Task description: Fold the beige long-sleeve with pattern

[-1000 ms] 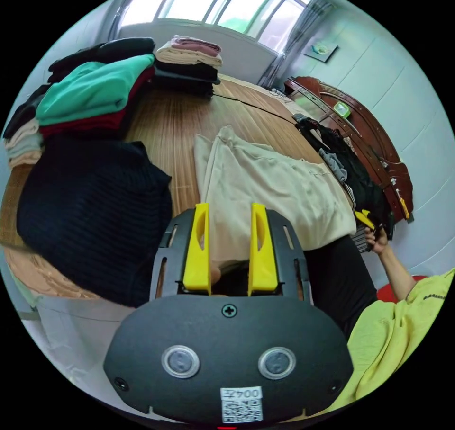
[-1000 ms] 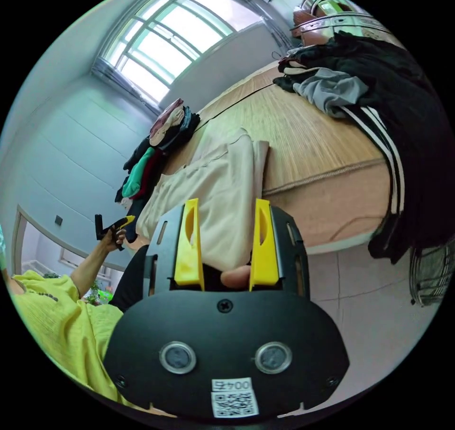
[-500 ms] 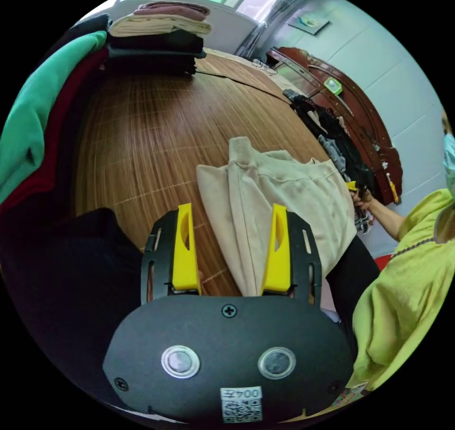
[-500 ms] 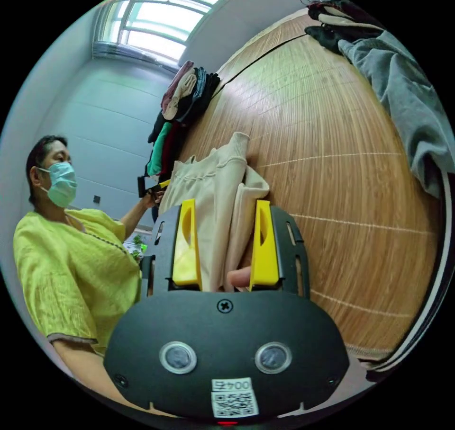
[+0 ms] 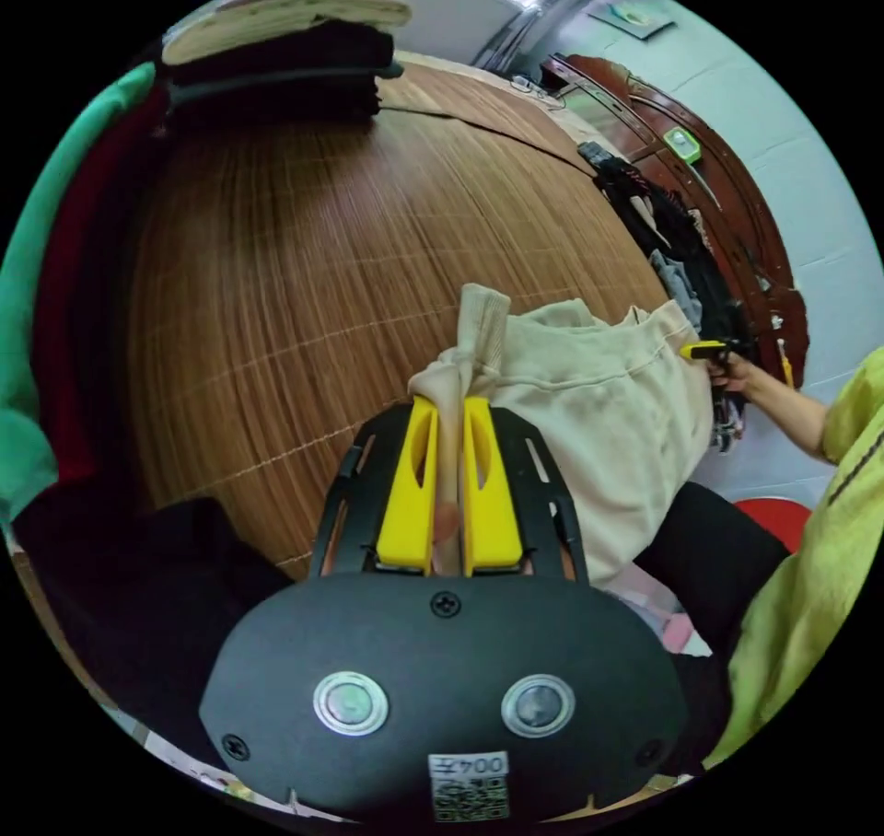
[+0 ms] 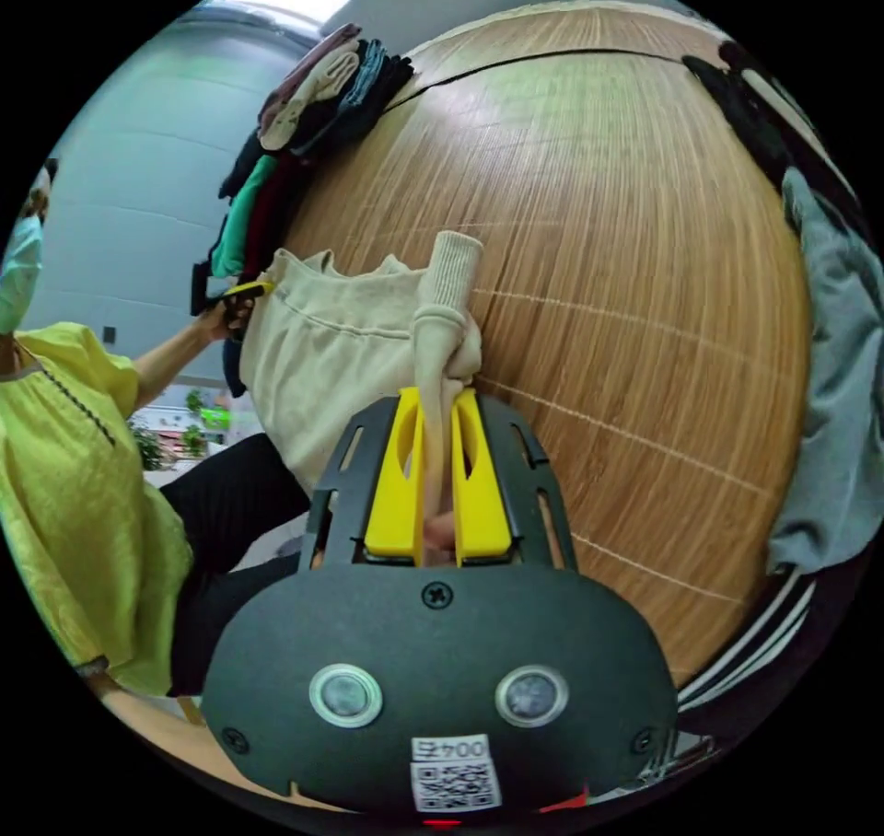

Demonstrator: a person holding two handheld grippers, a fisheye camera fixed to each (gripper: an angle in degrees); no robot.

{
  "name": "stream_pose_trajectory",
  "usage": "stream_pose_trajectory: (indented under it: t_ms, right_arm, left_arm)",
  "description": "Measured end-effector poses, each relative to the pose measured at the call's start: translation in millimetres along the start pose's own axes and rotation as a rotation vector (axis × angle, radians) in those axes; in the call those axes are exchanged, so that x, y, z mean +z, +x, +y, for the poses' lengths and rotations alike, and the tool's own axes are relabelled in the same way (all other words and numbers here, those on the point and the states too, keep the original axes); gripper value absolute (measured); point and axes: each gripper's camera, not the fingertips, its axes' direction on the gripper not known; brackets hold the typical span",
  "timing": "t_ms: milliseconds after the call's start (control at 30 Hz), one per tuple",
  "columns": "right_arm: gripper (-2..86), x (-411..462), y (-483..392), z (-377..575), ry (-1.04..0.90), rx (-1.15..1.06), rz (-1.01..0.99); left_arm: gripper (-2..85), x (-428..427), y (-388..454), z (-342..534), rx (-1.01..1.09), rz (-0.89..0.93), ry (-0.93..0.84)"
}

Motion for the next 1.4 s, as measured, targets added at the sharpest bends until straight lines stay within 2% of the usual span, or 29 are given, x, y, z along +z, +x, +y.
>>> stream_pose_trajectory:
  t_ms: [200, 267, 333, 433, 500, 600, 733, 800, 867, 1000, 1100, 1267, 1400]
  right_arm:
    - [4.6, -19.0, -7.4, -71.1, 0.137, -0.033, 0.144]
    - [5.4, -19.9, -2.8, -106.0, 0.189, -0.023, 0.176]
    - [6.8, -15.1, 7.5, -141.9, 0.222, 0.034, 0.197]
    - [7.6, -10.7, 20.9, -183.6, 0.222, 0.156, 0.296]
    - [8.3, -27.7, 15.0, -182.9, 0.322, 0.233, 0.319]
    - [11.2, -34.2, -8.1, -152.9, 0.346, 0.22, 0.281]
    - [10.7, -9.6, -37.8, -88.7, 0.28, 0.27, 0.171]
    - [8.4, 20.3, -67.0, -43.3, 0.273, 0.332, 0.014]
    - [6.5, 51.8, -98.7, -22.0, 0.234, 0.359, -0.055]
    - [5.8, 127.0, -171.1, -21.2, 0.139, 0.382, -0.144]
    - [6.0, 165.4, -217.9, -54.2, 0.05, 0.278, -0.02]
    - [6.4, 199.3, -257.3, -112.0, -0.044, 0.138, 0.246]
    - [6.3, 233.3, -275.7, -145.0, -0.183, 0.06, 0.432]
  left_arm:
    - [3.0, -33.9, 25.4, -58.7, -0.031, -0.162, 0.16]
    - [3.1, -38.4, 16.6, -106.8, -0.038, -0.237, 0.218]
    - [3.2, -24.4, -4.0, -148.5, -0.056, -0.272, 0.21]
    - [3.7, 7.2, -72.9, -204.2, -0.184, -0.227, 0.097]
    - [4.1, -3.0, -105.4, -209.7, -0.237, -0.183, 0.087]
    - [3.7, -56.3, -133.6, -165.6, -0.31, -0.082, 0.184]
    - [2.7, -107.9, -116.6, -28.2, -0.313, -0.03, 0.209]
    - [2.3, -115.2, -90.8, 35.7, -0.283, -0.075, 0.185]
    - [2.1, -101.6, -57.3, 94.8, -0.217, -0.134, 0.087]
    - [1.9, -66.4, -29.9, 119.7, -0.032, -0.248, -0.039]
    - [1.7, -50.1, -51.2, 108.6, 0.113, -0.324, -0.066]
    - [1.7, -38.2, -124.4, 111.7, 0.284, -0.284, -0.099]
    - [1.9, -35.9, -185.2, 121.4, 0.286, -0.255, -0.093]
